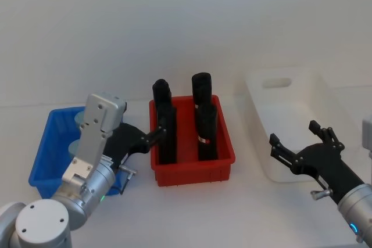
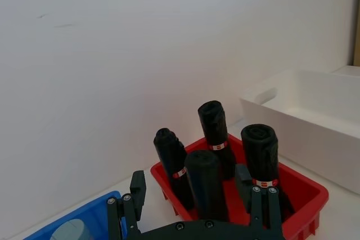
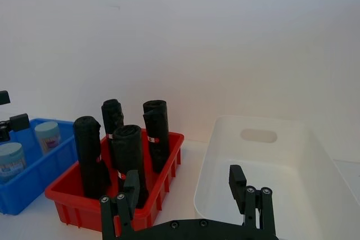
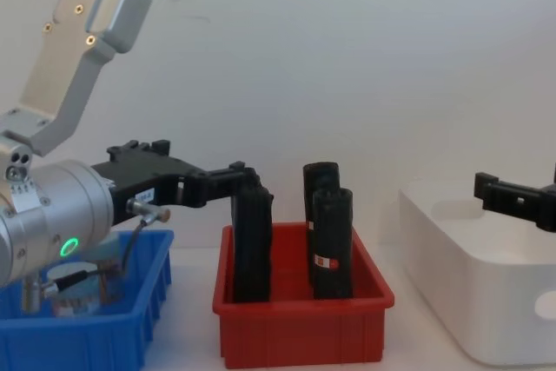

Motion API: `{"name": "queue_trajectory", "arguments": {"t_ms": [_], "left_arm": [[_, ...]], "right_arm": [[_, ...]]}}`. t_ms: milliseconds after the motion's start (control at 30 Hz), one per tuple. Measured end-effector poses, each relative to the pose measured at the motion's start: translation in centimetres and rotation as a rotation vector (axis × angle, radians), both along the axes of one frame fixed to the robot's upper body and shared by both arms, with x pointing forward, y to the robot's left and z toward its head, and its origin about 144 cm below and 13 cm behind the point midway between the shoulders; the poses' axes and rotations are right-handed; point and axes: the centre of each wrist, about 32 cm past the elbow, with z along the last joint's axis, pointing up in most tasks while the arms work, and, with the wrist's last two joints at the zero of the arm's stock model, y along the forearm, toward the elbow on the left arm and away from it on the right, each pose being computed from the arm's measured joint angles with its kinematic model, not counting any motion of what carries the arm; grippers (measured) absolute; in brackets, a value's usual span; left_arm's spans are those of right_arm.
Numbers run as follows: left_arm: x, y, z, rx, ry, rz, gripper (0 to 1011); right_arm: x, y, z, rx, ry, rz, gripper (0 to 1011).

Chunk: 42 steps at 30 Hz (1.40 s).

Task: Pick the cotton swabs from the blue box and place them into the white box.

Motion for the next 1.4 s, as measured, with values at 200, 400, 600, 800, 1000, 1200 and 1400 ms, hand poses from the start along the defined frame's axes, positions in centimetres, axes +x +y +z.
{"name": "queue_trajectory", "arguments": {"t_ms": [200, 400, 600, 800, 1000, 1200, 1400], "left_arm": [[1.1, 1.1, 0.1, -0.009, 0.032, 0.039, 1004], [2.0, 2.4, 0.0, -0.015, 0.077, 0.09, 1004], [2.8, 3.7, -0.2, -0.021, 0.129, 0.146, 1004], [3.3, 4.9, -0.5, -0.031, 0.175, 0.188, 1004], [3.9, 6.2, -1.0, -0.048, 0.217, 0.228, 1004], [4.5, 7.2, -1.4, -0.066, 0.25, 0.253, 1004], [5.1, 8.0, -1.8, -0.082, 0.275, 0.26, 1004]], "right_arm": [[0.0, 0.0, 0.0, 0.0, 0.0, 0.0, 1002], [0.0, 0.0, 0.0, 0.0, 0.0, 0.0, 1002], [0.0, 0.0, 0.0, 0.0, 0.0, 0.0, 1002], [0.0, 0.0, 0.0, 0.0, 0.0, 0.0, 1002], [0.0, 0.0, 0.0, 0.0, 0.0, 0.0, 1001], [0.0, 0.0, 0.0, 0.0, 0.0, 0.0, 1002], [0.0, 0.0, 0.0, 0.0, 0.0, 0.0, 1002]]}}
